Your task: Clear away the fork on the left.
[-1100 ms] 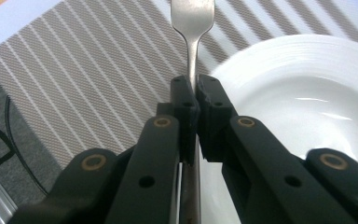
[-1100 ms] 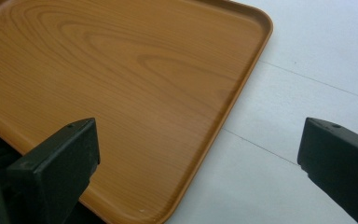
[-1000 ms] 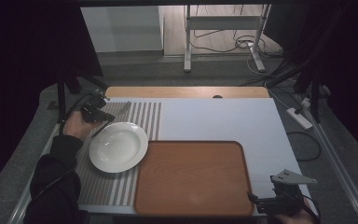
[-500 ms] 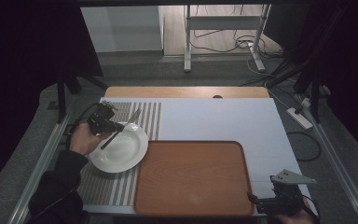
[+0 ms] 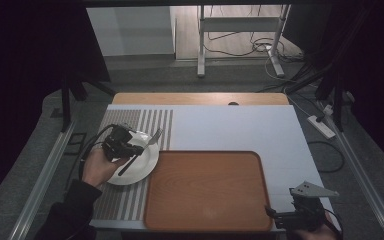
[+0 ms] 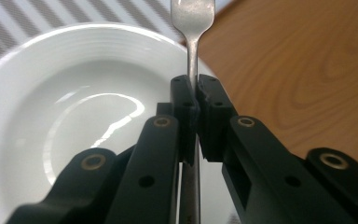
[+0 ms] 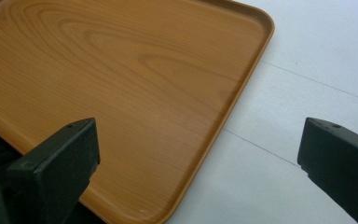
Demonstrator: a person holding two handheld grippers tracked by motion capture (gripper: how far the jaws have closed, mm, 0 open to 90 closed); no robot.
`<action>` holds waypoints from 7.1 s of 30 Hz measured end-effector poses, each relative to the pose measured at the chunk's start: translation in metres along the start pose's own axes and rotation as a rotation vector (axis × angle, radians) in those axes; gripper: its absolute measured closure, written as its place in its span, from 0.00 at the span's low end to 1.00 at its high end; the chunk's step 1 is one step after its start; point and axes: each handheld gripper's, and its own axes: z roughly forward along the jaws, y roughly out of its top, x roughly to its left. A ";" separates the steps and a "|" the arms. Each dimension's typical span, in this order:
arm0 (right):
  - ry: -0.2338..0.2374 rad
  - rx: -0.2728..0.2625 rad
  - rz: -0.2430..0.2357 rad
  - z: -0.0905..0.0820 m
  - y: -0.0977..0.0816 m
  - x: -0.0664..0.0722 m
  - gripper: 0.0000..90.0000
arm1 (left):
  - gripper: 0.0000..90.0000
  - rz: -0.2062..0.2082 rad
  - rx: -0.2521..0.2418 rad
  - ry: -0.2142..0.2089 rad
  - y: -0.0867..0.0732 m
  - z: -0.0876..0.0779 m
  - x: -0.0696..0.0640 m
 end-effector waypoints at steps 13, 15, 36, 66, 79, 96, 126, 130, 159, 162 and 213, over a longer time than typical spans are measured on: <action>0.006 -0.006 -0.002 0.000 0.000 0.000 0.00 | 0.96 -0.021 0.024 -0.033 -0.003 0.024 -0.055; 0.006 -0.007 -0.004 0.000 0.000 0.000 0.00 | 0.96 -0.028 0.030 -0.037 -0.003 0.028 -0.058; 0.012 -0.001 -0.020 0.000 0.000 0.001 0.00 | 0.96 -0.158 0.095 -0.045 -0.013 0.076 -0.090; 0.018 0.006 -0.027 0.001 0.001 0.002 0.00 | 0.99 -0.136 0.063 -0.001 -0.018 0.083 -0.078; 0.022 0.006 -0.028 0.001 0.001 0.002 0.00 | 0.99 -0.178 0.066 0.017 -0.027 0.076 -0.065; 0.022 0.005 -0.022 0.002 0.001 0.001 0.00 | 0.72 -0.117 -0.058 -0.030 -0.025 0.060 -0.069; 0.014 -0.023 -0.031 0.002 0.004 0.000 0.00 | 0.05 -0.039 -0.191 -0.078 -0.028 0.046 -0.069; 0.016 -0.024 -0.024 0.003 0.004 0.000 0.00 | 0.04 -0.034 -0.221 -0.090 -0.030 0.043 -0.067; 0.012 -0.002 -0.037 0.005 0.004 0.001 0.00 | 0.00 -0.016 -0.324 -0.104 -0.046 0.018 -0.059; 0.013 -0.003 -0.037 0.005 0.004 0.002 0.00 | 0.00 -0.022 -0.326 -0.104 -0.048 0.016 -0.058; 0.007 -0.007 -0.023 0.003 0.002 0.001 0.00 | 0.00 -0.074 -0.379 -0.042 -0.098 -0.021 -0.042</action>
